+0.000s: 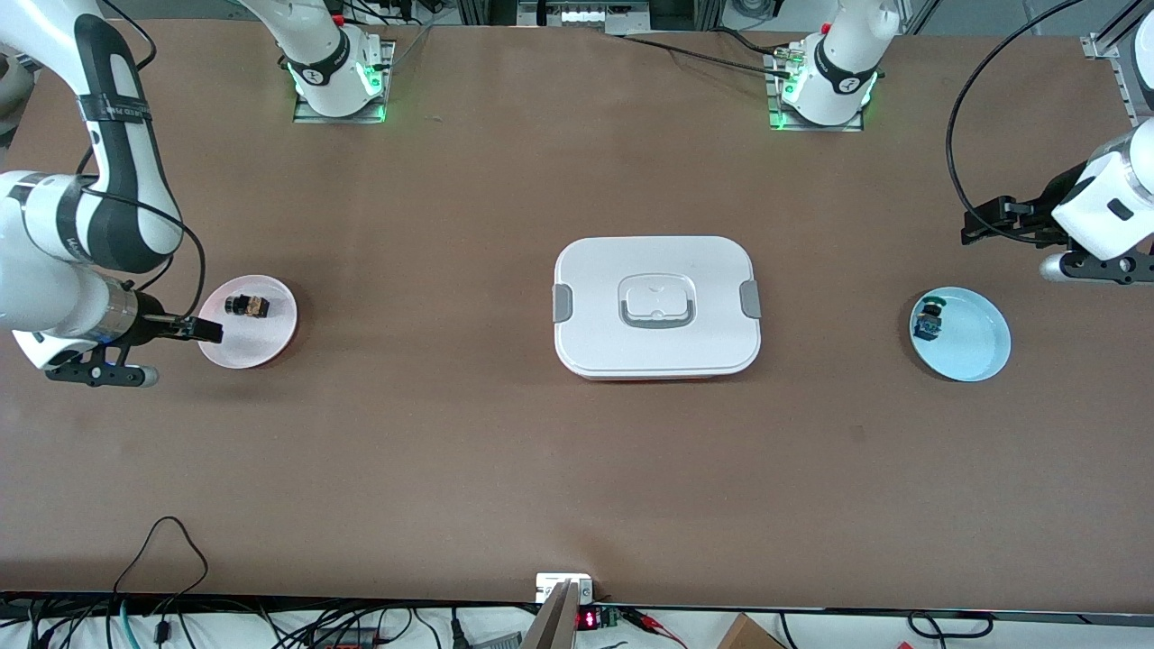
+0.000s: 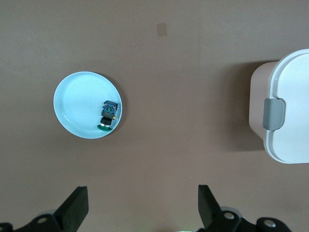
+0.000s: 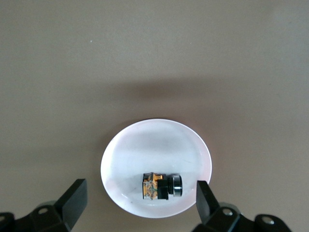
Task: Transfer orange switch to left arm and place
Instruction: 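Lower the right gripper and close it on the orange switch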
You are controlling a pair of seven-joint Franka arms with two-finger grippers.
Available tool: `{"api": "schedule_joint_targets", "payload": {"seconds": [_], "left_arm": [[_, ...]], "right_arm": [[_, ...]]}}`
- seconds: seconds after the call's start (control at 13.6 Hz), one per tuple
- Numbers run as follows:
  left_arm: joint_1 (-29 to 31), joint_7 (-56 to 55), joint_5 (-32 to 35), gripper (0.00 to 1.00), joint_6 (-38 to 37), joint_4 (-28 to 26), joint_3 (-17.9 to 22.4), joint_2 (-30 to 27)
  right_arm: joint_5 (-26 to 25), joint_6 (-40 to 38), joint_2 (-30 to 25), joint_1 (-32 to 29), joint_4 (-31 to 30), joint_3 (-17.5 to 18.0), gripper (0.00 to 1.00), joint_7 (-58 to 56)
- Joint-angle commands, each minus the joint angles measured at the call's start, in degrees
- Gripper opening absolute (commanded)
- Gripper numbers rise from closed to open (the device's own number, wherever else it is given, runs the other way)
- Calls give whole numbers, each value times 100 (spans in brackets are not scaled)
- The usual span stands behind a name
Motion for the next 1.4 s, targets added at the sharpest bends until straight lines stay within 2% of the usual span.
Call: {"api": "schedule_joint_targets", "payload": {"seconds": [0.0, 0.29, 0.52, 0.74, 1.32], "left_arm": [[-6, -12, -63, 100, -86, 99, -3, 38], [-6, 6, -72, 100, -95, 99, -3, 29], [-6, -3, -72, 100, -95, 107, -3, 20], [-6, 15, -72, 100, -95, 107, -3, 20], [-6, -29, -72, 100, -95, 116, -65, -6]], "right_arm": [[-70, 611, -142, -12, -658, 31, 100, -68], [-342, 1306, -195, -56, -1335, 31, 100, -94], [-369, 1334, -195, -99, -1433, 23, 100, -103], [-790, 1473, -195, -126, -1617, 23, 100, -94], [-738, 1606, -125, -214, -1828, 31, 100, 20]]}}
